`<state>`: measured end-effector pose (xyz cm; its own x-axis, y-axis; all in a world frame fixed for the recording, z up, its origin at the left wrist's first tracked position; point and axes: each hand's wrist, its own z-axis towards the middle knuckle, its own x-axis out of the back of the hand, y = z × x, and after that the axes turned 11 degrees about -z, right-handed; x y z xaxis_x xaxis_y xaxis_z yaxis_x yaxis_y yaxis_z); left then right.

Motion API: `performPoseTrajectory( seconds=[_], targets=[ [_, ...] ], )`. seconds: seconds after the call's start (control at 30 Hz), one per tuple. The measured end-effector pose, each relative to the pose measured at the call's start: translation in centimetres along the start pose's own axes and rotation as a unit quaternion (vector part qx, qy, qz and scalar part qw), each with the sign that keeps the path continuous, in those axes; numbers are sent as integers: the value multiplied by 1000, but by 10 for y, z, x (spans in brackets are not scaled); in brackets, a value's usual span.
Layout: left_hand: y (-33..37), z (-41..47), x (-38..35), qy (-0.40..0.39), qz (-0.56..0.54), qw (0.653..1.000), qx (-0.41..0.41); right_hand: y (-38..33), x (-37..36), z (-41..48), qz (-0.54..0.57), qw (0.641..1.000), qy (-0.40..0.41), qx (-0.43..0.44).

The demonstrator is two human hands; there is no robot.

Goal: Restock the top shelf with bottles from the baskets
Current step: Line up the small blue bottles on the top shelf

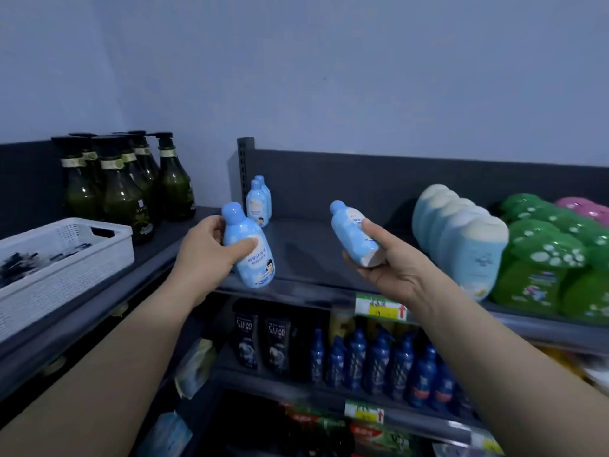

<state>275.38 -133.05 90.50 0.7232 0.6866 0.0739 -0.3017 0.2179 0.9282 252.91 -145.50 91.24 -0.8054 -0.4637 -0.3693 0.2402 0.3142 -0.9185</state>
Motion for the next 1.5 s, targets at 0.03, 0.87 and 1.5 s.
performPoseTrajectory(
  seconds=[0.03, 0.87, 1.5],
  targets=[
    [-2, 11, 0, -2, -5, 1000, 3, -2, -1, 12, 1, 1000, -5, -2],
    [-140, 280, -5, -151, 60, 986, 47, 34, -56, 244, -386, 915, 92, 77],
    [-155, 294, 17, -181, 68, 981, 3, 76, -117, 265, -434, 891, 90, 98]
  ],
)
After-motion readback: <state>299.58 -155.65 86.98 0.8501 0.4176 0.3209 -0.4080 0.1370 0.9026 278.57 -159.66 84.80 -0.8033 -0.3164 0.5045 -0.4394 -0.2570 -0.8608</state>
